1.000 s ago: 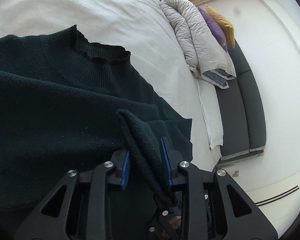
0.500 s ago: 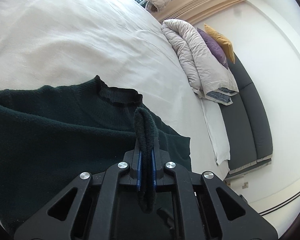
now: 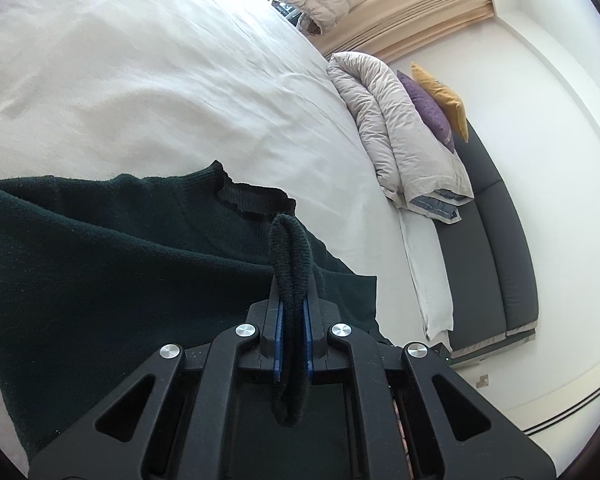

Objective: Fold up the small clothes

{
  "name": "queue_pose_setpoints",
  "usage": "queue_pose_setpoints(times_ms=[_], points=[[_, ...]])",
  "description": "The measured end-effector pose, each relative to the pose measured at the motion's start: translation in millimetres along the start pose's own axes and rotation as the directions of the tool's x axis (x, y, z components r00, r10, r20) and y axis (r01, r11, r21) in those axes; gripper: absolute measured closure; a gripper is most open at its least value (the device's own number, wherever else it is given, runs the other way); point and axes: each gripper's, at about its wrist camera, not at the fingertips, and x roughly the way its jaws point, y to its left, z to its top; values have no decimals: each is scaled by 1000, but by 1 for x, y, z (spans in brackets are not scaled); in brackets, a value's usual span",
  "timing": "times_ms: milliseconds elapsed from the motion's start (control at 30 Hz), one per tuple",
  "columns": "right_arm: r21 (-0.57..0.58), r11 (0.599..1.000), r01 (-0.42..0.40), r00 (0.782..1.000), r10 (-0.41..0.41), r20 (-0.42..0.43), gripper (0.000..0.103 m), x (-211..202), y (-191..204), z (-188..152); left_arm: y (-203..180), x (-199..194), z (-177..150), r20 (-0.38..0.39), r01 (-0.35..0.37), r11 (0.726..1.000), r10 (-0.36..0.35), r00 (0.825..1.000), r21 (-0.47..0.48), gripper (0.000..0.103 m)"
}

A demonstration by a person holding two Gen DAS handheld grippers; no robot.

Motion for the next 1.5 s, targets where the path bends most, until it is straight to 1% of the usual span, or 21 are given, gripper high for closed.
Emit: queue_pose_setpoints(times_ms=[133, 233, 333, 367, 500, 567, 600, 633, 667, 700, 733, 800, 1000, 1033, 1100, 1133, 1233, 1333, 1367, 1400, 1500], points=[[65, 997, -45, 995, 39, 97, 57, -12, -9, 24, 14, -6, -3, 10, -27, 999, 27, 1000, -21, 97], [103, 991, -85, 990, 72, 123, 57, -7, -15, 29, 35, -6, -7, 11, -50, 997, 50, 999, -52, 97], [92, 990, -109, 986, 96, 140, 58, -4, -19, 28, 58, -1, -12, -1, -81, 994, 82, 997, -77, 97], [87, 990, -111, 985, 98, 142, 59, -1, -17, 23, 65, 2, -16, -8, -88, 993, 87, 996, -85, 97], [76, 986, -151, 982, 140, 130, 59, 0, -18, 14, 89, 8, -30, -18, -91, 990, 90, 996, -106, 97], [96, 973, -208, 971, 194, 143, 57, -5, -18, 15, 96, 8, -34, -14, -76, 992, 75, 997, -105, 97], [88, 968, -234, 963, 219, 155, 57, -8, -16, 14, 96, 9, -35, -11, -80, 993, 80, 997, -92, 97], [61, 969, -241, 960, 228, 164, 57, -11, -13, 11, 95, 9, -35, -11, -88, 993, 88, 996, -80, 97], [29, 976, -214, 965, 207, 163, 57, -9, -8, 11, 95, 10, -34, -11, -100, 993, 99, 995, -70, 97], [17, 985, -171, 974, 166, 152, 57, -5, -8, 10, 94, 12, -35, -9, -108, 992, 108, 994, -66, 97], [29, 988, -151, 981, 146, 131, 57, 2, -12, 10, 94, 12, -35, -6, -109, 992, 109, 994, -65, 97], [39, 989, -141, 984, 136, 116, 61, 7, -20, 12, 89, 13, -33, -6, -114, 992, 114, 993, -54, 97], [13, 991, -136, 986, 134, 103, 64, 8, -19, 12, 74, 12, -17, 20, -120, 993, 121, 993, -18, 97], [9, 991, -134, 986, 133, 103, 64, 8, -19, 11, 74, 13, -16, 25, -126, 992, 126, 992, -13, 97], [-11, 992, -125, 987, 126, 97, 65, 6, -20, 7, 82, 19, -20, 13, -159, 987, 159, 987, -13, 97], [-21, 993, -113, 989, 114, 90, 66, 7, -20, 6, 88, 22, -23, 3, -160, 987, 160, 987, -25, 97], [-51, 996, -67, 997, 69, 46, 66, 6, -14, 4, 94, 25, -29, 20, -146, 989, 146, 989, -31, 95], [-90, 996, 15, 1000, -15, 7, 60, -13, -9, -6, 93, 30, -29, 21, -162, 987, 162, 987, -11, 94], [-89, 995, 35, 999, -34, 9, 54, -24, -7, -9, 93, 30, -29, 24, -159, 987, 159, 987, -6, 94], [-91, 995, 51, 998, -49, 26, 50, -36, -4, -11, 93, 32, -30, 28, -155, 988, 155, 987, -3, 94], [-137, 988, 69, 992, -54, 111, 50, -68, 14, -10, 95, 35, -33, 37, -153, 988, 153, 988, 5, 94]])
